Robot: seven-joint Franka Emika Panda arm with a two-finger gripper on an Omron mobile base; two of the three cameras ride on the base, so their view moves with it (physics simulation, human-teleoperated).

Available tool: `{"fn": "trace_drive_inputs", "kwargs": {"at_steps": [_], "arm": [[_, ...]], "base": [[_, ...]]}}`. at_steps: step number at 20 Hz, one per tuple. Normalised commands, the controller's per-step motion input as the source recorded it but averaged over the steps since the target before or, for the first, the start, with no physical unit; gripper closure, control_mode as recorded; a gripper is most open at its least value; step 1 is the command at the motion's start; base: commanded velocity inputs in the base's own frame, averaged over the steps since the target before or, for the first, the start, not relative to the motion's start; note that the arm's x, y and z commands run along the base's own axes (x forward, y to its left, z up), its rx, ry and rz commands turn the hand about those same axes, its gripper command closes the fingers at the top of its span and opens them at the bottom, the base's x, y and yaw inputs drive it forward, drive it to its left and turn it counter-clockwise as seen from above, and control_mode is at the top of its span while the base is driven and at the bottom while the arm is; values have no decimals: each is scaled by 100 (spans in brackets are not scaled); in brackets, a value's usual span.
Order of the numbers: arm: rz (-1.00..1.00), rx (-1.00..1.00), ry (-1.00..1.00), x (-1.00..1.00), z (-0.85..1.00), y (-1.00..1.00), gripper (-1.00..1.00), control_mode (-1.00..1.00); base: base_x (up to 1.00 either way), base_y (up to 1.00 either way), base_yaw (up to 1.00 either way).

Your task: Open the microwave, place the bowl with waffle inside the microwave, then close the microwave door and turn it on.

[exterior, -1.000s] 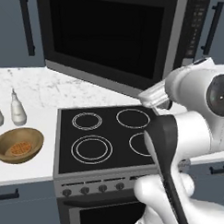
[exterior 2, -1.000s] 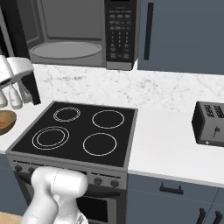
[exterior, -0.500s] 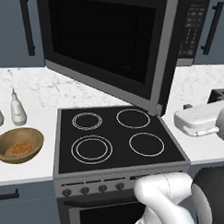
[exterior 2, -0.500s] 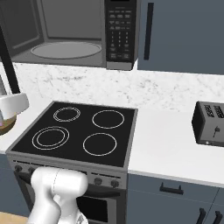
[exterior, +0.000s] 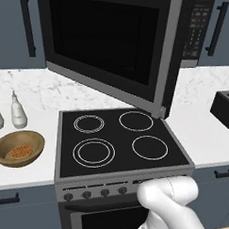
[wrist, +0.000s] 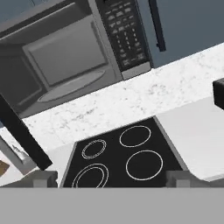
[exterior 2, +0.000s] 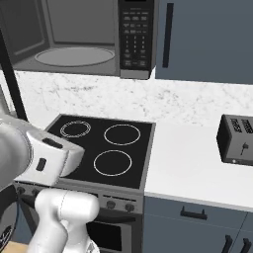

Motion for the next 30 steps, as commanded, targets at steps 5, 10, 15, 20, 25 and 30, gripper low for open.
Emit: {"fn": "trace_drive_inputs", "kwargs": {"at_steps": [5,10,15,20,25,30], "arm": [[4,13,7,55,-8,-17,-100,-100],[7,6,-6,74,-42,29,-100,-100],[0,31,-14,53,-35,16,-100,-100],[0,42,-9,31,-12,0,-100,-100],[6,42,1,18,-1,4,-100,-100],[24,11,22,9,0,41,-100,-100]], "base": [[0,0,0],[0,0,0],[0,0,0],[0,0,0],[0,0,0],[0,0,0]]}}
